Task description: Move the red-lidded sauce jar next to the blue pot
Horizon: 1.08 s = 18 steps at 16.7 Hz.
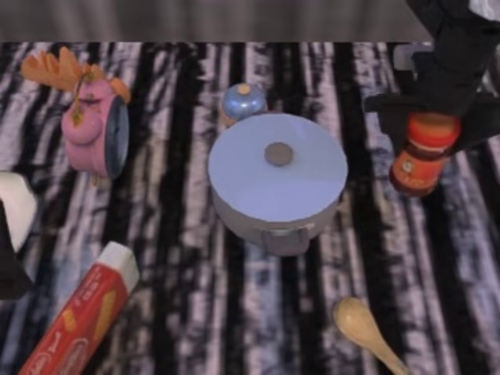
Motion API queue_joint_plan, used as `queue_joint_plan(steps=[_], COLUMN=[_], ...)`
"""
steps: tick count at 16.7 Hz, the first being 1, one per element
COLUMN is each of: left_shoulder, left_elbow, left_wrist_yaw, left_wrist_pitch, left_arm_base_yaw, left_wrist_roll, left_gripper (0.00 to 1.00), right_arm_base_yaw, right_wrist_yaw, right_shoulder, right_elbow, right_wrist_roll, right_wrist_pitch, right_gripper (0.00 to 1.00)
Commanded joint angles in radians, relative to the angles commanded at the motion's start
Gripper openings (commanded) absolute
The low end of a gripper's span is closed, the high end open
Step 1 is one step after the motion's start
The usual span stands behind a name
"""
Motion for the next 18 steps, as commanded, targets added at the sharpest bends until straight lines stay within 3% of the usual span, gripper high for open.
queue_joint_plan(steps=[5,11,16,18], left_shoulder=[0.0,0.0,0.0,0.0], left_elbow=[0.0,0.0,0.0,0.0], left_wrist_yaw=[0.0,0.0,0.0,0.0], left_wrist_pitch=[0.0,0.0,0.0,0.0], left_arm_base_yaw=[0.0,0.0,0.0,0.0], left_wrist_roll=[0.0,0.0,0.0,0.0], left_gripper=[1.0,1.0,1.0,1.0], right_arm_base_yaw=[-0.003,0.005,0.005,0.005], right_wrist_yaw=[-0.001,0.0,0.0,0.0], right_shoulder=[-0.002,0.031,0.038,0.038], right_elbow=[-0.006,-0.122,-0.14,-0.14], right_wrist_roll=[0.004,0.006,0.007,0.007], right_wrist_pitch=[0.003,0.159,0.178,0.178], right_gripper=[0.0,0.0,0.0,0.15])
